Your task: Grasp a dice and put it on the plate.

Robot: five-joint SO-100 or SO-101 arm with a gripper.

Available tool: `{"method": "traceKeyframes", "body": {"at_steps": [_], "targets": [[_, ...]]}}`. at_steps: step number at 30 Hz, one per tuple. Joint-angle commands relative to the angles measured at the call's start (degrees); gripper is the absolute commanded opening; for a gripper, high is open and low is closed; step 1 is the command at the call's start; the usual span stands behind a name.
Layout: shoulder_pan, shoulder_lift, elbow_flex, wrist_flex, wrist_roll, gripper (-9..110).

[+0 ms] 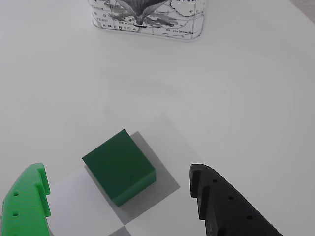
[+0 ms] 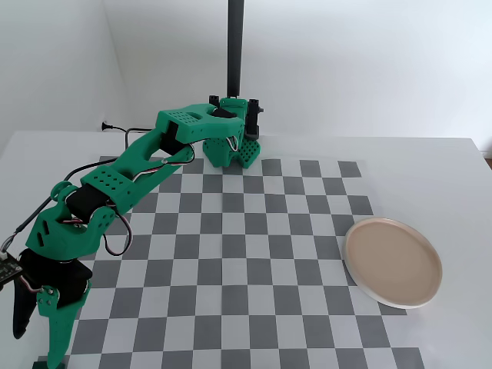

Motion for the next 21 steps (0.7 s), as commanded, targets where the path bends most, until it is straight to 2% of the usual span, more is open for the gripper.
{"method": "traceKeyframes", "body": {"at_steps": [1, 21], "targets": [[0.88, 1.85, -6.68, -1.67, -0.09, 26], [-0.62, -1.32, -7.29, -5.98, -0.26, 24]]}}
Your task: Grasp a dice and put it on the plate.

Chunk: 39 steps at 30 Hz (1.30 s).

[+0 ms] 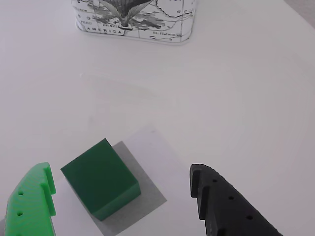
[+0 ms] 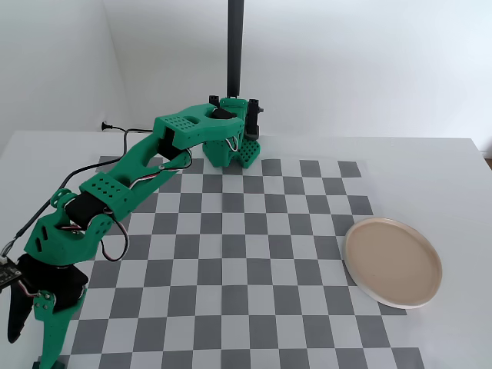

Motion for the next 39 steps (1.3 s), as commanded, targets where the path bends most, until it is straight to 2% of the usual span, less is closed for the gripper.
{"method": "traceKeyframes", "body": {"at_steps": [1, 18, 39], "targets": [[-1.41, 2.46, -5.45, -1.41, 0.44, 24], [-2.90, -1.32, -5.71, -2.02, 0.35, 24], [0.18, -6.59, -6.68, -6.24, 0.44, 24]]}}
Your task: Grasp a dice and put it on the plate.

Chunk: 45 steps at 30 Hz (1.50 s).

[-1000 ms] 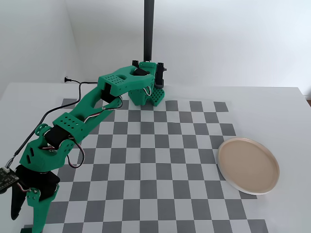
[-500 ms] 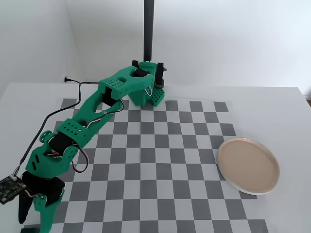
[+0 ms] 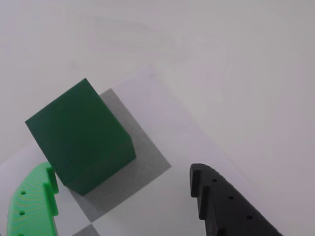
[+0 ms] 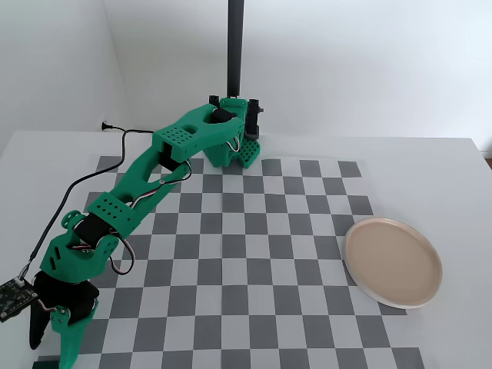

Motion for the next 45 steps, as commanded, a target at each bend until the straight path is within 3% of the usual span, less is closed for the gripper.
{"method": "traceKeyframes", "body": {"at_steps": [1, 15, 45], "targets": [[0.44, 2.37, -6.06, -1.93, -0.09, 24], [-0.26, 0.97, -6.77, -8.00, 0.62, 24], [-2.29, 1.93, -7.21, -8.53, 2.02, 24]]}}
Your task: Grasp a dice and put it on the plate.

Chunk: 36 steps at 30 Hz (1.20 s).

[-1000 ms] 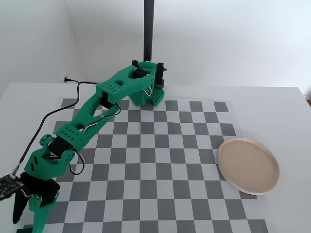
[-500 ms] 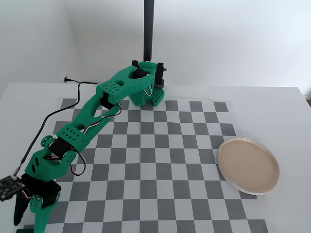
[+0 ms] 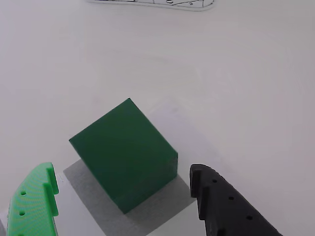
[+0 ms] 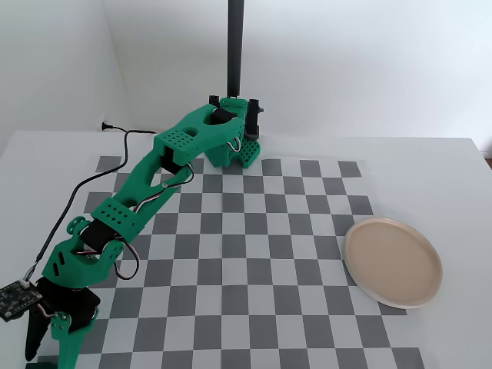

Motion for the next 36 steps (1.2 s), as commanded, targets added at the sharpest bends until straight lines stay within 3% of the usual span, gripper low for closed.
{"method": "traceKeyframes", "body": {"at_steps": [1, 36], "targets": [[-1.05, 3.34, -7.03, -2.20, -0.09, 24], [-0.53, -3.43, -7.91, -10.90, 0.88, 23]]}}
